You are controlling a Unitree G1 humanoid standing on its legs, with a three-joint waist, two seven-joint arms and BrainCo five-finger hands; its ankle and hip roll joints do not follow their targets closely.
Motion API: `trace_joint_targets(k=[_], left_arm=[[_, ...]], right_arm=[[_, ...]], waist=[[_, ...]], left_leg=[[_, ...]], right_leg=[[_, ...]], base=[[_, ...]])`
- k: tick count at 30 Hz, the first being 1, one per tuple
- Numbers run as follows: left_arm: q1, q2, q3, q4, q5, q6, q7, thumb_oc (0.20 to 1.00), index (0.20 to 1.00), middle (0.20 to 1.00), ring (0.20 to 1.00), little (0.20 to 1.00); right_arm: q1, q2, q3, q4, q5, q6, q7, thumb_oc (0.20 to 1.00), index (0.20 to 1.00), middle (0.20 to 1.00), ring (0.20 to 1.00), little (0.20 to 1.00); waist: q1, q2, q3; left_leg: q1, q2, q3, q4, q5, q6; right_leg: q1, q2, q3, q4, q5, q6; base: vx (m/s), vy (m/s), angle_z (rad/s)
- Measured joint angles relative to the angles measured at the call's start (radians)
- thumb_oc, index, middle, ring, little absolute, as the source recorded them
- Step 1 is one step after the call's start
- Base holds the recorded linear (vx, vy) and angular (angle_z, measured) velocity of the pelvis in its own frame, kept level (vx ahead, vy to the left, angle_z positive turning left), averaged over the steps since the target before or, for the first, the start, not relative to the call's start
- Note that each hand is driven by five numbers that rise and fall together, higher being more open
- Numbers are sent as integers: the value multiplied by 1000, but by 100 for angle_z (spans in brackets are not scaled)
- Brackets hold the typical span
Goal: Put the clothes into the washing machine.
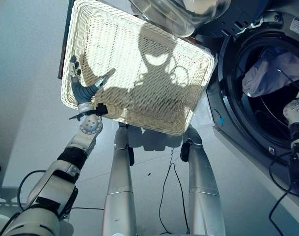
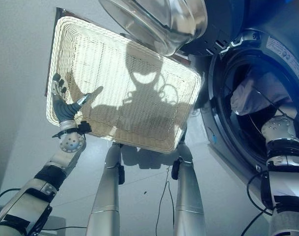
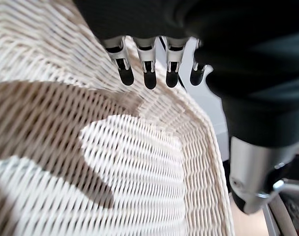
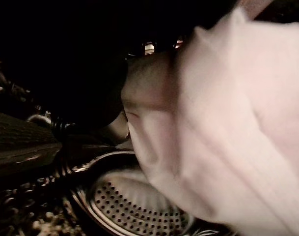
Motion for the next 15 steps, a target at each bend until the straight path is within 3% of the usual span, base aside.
trace_joint_targets(k=[2,5,10,15], left_arm=[[-4,3,0,0,-9,1,-17,1000,1000,1000,1000,1000],[-10,8,-4,0,-18,4,-34,1000,1000,1000,1000,1000],[-12,11,-5,1,-19,5,-37,1000,1000,1000,1000,1000],[-43,8,-50,18,-22,12,-38,1000,1000,1000,1000,1000]], right_arm=[[0,1,1,23,8,46,62,1000,1000,1000,1000,1000],[-5,4,37,98,16,180,159,1000,1000,1000,1000,1000],[-9,3,74,184,-27,320,184,1000,1000,1000,1000,1000],[-43,2,176,279,-118,441,108,1000,1000,1000,1000,1000]], waist=[[3,-2,1],[6,-2,1],[10,-2,1],[10,-2,1]], left_leg=[[5,0,0,0,0,1],[13,-1,-10,0,0,1],[16,-3,-13,1,1,3],[14,-3,-12,-1,2,4]], right_leg=[[5,0,0,0,0,0],[22,-1,-11,-2,-1,0],[29,-4,-14,-6,-1,3],[28,-4,-14,-11,-4,7]], base=[[0,0,0],[7,-40,4],[0,-8,2],[0,0,0]])
